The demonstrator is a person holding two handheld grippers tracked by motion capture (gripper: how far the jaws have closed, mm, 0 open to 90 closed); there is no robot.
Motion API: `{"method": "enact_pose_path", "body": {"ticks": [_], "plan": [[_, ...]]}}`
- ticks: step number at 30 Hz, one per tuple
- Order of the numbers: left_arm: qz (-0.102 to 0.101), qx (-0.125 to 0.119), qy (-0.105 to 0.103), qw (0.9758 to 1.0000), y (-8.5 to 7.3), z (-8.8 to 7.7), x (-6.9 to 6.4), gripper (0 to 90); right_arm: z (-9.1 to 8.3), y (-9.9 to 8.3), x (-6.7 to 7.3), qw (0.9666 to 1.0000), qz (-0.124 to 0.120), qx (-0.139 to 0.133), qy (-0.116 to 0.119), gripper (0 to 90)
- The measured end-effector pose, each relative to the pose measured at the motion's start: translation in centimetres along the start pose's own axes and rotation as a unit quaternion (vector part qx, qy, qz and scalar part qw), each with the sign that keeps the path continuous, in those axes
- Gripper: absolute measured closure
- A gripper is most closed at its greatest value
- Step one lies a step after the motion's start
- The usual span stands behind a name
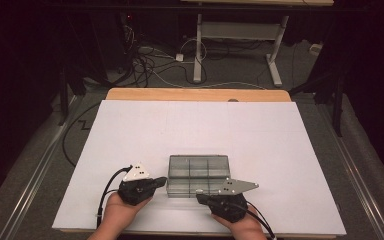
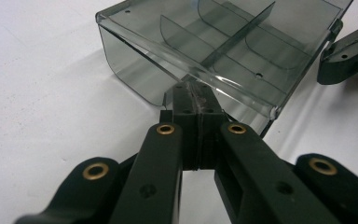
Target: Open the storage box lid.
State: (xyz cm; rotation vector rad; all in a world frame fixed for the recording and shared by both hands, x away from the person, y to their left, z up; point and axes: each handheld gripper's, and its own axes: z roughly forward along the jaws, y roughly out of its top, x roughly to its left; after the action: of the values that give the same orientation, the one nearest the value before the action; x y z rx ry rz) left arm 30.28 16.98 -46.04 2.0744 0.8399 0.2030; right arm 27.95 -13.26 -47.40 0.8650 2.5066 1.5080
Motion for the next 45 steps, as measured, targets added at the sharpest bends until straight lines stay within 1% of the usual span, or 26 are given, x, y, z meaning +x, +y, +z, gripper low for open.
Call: {"method": "enact_pose_path", "body": {"ticks": [9, 13, 20, 27, 33, 40, 45], "plan": [[0.000, -0.005, -0.006, 1.0000, 0.1, -0.3, -0.1, 87.2, -0.2, 0.7, 0.2, 0.9999, -0.010, -0.007, -0.006, 90.0], [-0.002, -0.010, -0.010, 0.9999, 0.2, -0.4, -0.2, 87.2, -0.2, 1.0, 0.2, 0.9999, -0.011, -0.011, -0.007, 90.0], [0.000, -0.011, -0.018, 0.9998, 0.2, -0.4, -0.4, 87.2, -0.5, 1.5, 0.1, 0.9997, -0.014, -0.019, -0.009, 90.0], [-0.005, -0.016, -0.028, 0.9995, 0.3, -0.5, -0.5, 87.2, -0.6, 1.9, 0.1, 0.9995, -0.016, -0.026, -0.009, 90.0], [-0.005, -0.022, -0.034, 0.9992, 0.5, -0.3, -0.9, 87.2, -0.8, 2.2, 0.1, 0.9992, -0.019, -0.033, -0.010, 90.0], [-0.002, -0.026, -0.036, 0.9990, 0.7, -0.1, -1.2, 87.3, -0.9, 2.3, 0.2, 0.9991, -0.022, -0.035, -0.011, 90.0], [-0.002, -0.026, -0.037, 0.9990, 0.8, 0.0, -1.1, 87.3, -0.8, 2.3, 0.2, 0.9991, -0.022, -0.034, -0.010, 90.0]]}}
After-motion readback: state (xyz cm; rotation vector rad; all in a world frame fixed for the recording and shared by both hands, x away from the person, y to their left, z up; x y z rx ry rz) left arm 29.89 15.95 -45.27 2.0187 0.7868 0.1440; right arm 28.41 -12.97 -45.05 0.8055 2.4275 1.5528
